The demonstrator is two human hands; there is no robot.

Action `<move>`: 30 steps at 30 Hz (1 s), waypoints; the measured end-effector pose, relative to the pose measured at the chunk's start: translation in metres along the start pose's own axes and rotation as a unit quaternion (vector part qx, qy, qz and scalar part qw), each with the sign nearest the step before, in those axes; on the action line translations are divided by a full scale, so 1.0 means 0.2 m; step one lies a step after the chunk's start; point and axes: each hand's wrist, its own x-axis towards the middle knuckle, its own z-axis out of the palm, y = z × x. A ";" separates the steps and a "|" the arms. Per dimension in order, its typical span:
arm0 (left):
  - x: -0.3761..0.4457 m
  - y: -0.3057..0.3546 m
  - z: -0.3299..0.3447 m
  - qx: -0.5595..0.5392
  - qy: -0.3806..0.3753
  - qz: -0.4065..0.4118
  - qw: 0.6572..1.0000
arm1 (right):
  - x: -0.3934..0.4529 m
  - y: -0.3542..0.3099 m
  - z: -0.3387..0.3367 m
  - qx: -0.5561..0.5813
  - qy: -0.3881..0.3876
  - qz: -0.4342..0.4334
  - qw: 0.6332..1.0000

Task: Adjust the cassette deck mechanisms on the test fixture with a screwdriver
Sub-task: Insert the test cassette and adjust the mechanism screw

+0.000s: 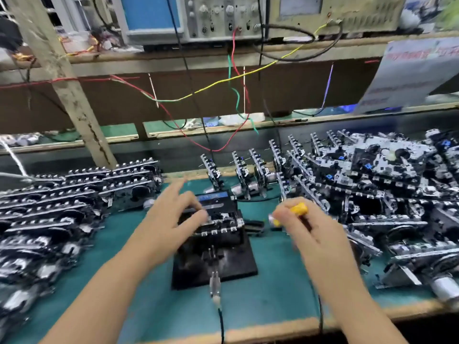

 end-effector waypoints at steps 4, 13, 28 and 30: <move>0.17 0.09 0.04 0.141 -0.137 0.002 0.981 | 0.00 0.03 0.01 0.133 0.062 0.090 0.985; 0.13 0.18 -0.03 -0.123 -0.002 0.004 0.992 | 0.01 -0.08 0.05 0.243 0.157 0.057 0.955; -0.31 0.26 -0.02 -0.728 0.044 -0.064 0.681 | -0.04 -0.25 0.16 0.291 0.055 0.023 0.955; -0.32 0.27 -0.03 -0.728 0.049 -0.058 0.682 | -0.05 -0.26 0.17 0.289 0.047 0.022 0.956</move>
